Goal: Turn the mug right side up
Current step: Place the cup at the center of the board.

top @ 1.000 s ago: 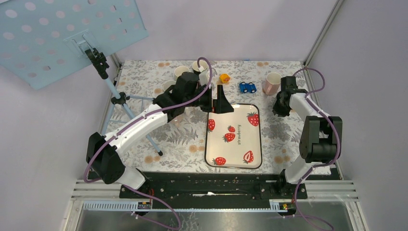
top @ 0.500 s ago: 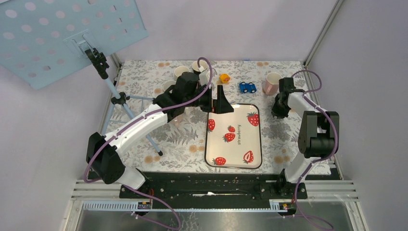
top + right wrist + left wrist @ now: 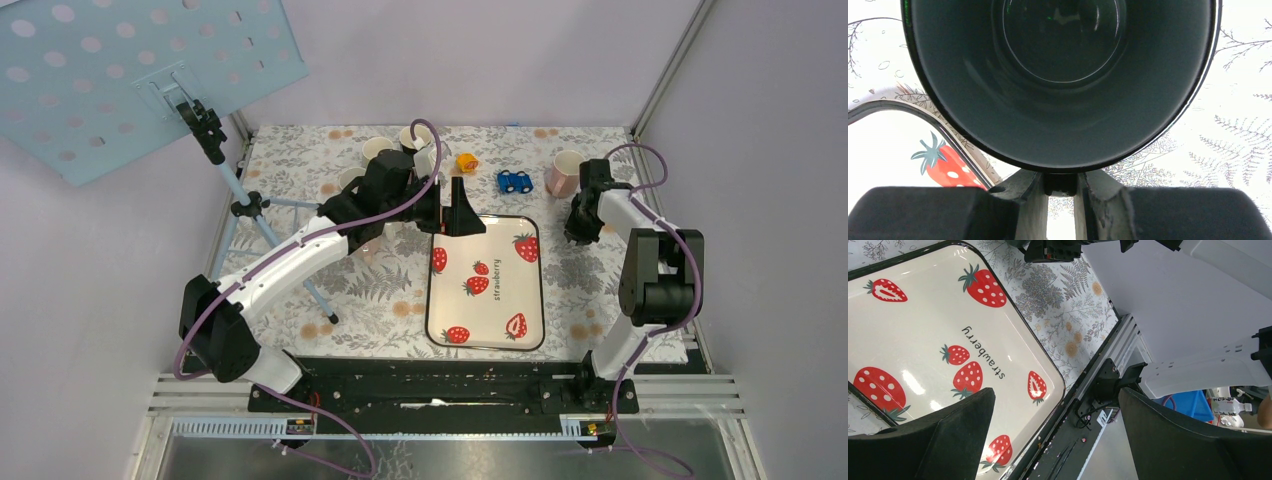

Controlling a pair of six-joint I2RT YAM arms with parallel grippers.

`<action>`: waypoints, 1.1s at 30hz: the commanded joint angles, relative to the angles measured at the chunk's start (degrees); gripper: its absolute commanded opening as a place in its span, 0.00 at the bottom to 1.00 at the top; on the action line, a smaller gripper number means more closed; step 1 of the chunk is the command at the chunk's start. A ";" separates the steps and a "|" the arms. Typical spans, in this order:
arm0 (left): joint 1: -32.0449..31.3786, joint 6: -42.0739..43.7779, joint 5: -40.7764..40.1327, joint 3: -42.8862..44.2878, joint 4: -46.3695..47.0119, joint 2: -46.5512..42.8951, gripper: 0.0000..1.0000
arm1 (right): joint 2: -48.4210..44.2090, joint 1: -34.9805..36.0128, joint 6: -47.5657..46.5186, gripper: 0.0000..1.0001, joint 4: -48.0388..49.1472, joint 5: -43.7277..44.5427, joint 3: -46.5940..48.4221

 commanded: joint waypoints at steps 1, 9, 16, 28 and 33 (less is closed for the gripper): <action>0.01 0.66 0.58 1.15 1.87 -0.95 0.99 | 0.27 -0.22 -0.89 0.12 0.92 1.62 3.93; 0.08 0.66 0.57 1.25 1.88 -0.86 0.99 | 1.28 -0.22 -0.99 0.20 0.64 1.44 4.30; 0.05 0.65 0.29 1.35 1.68 -0.84 0.99 | 1.32 -0.22 -0.98 0.29 0.70 1.09 4.12; 0.08 0.69 -0.62 1.49 1.17 -1.12 0.99 | -1.48 -0.22 -0.87 0.76 -0.50 0.16 4.33; 0.55 0.79 -0.71 1.75 0.93 -1.29 0.99 | -4.12 -0.20 -0.35 0.99 -0.68 0.58 3.23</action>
